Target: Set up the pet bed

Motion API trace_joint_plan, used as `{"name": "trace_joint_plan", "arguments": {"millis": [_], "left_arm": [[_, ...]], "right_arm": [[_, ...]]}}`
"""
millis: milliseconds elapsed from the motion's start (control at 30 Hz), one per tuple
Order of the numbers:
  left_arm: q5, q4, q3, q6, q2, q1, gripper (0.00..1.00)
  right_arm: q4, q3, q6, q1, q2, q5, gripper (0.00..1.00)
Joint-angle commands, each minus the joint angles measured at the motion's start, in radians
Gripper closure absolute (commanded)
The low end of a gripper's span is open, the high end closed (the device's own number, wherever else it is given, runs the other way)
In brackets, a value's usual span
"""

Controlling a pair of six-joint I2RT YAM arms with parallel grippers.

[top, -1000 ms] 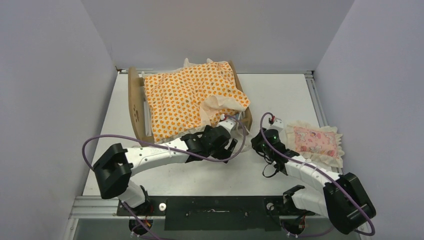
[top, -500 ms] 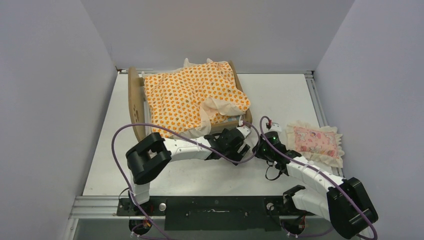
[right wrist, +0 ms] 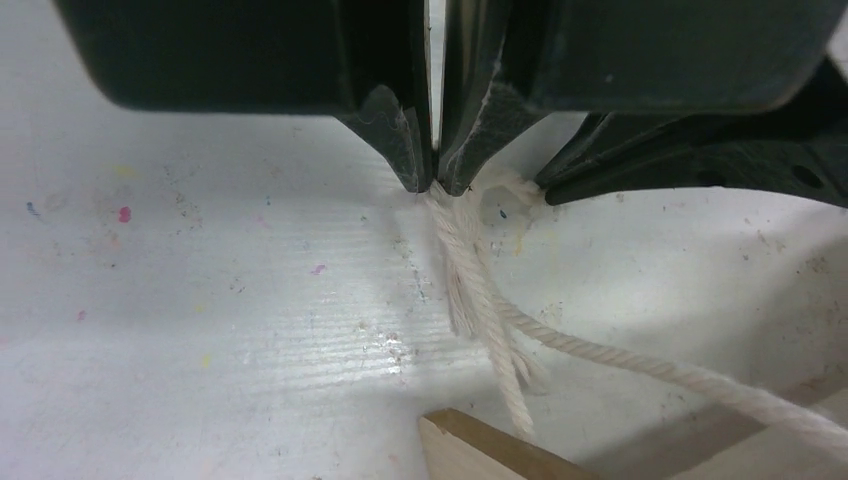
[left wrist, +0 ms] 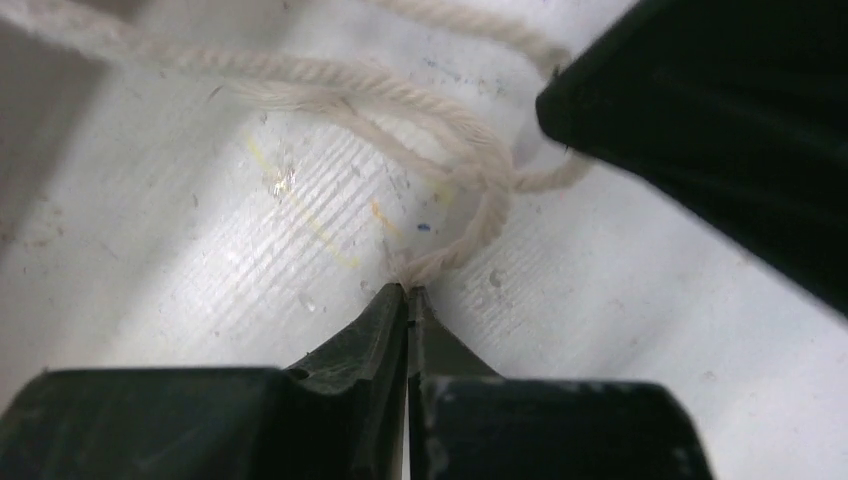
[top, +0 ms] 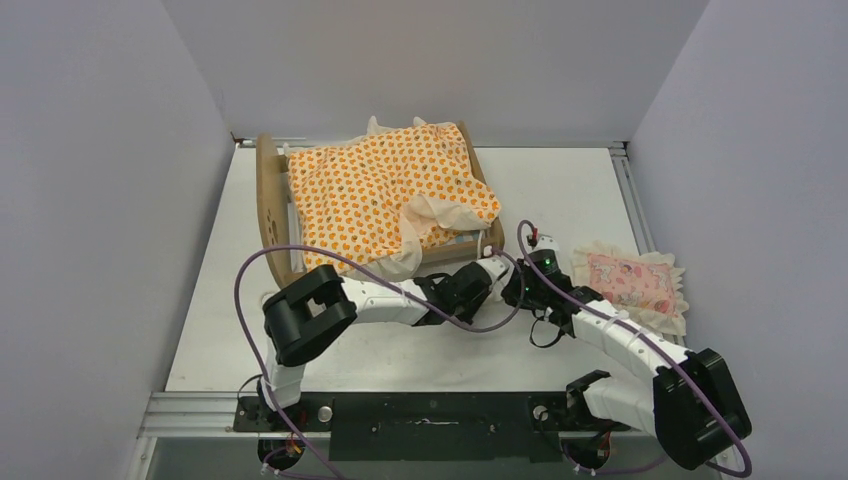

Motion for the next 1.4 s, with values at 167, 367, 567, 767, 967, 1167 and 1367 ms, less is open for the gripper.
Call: {"name": "trace_joint_plan", "arguments": {"millis": [167,367,567,767,967,1167,1367], "left_arm": [[-0.052,-0.163,-0.166,-0.208,-0.223,0.007,1.0],[-0.027,-0.29,-0.14,-0.29,-0.368,0.01,1.0],[0.007,-0.346,-0.127,-0.33,-0.521,-0.008,1.0],[0.08,-0.163,-0.24,-0.421,-0.551,-0.026,1.0],[-0.019,0.191,-0.322,-0.5,-0.39,-0.138,1.0],[-0.076,0.368,-0.279,-0.517,-0.222,-0.28,0.82],[-0.272,0.426,-0.375,-0.465,-0.376,-0.312,0.46]], "right_arm": [[-0.321,0.221,-0.116,-0.023,-0.052,0.031,0.94],[-0.513,0.336,-0.172,-0.027,-0.061,-0.014,0.93],[-0.647,0.434,-0.184,-0.028,-0.106,-0.095,0.93],[-0.688,0.428,-0.181,-0.028,-0.134,-0.175,0.91],[-0.646,0.38,-0.161,-0.029,-0.132,-0.23,0.91],[-0.645,0.435,-0.177,-0.033,-0.097,-0.247,0.92],[-0.636,0.456,-0.174,-0.036,-0.089,-0.273,0.92]]}}
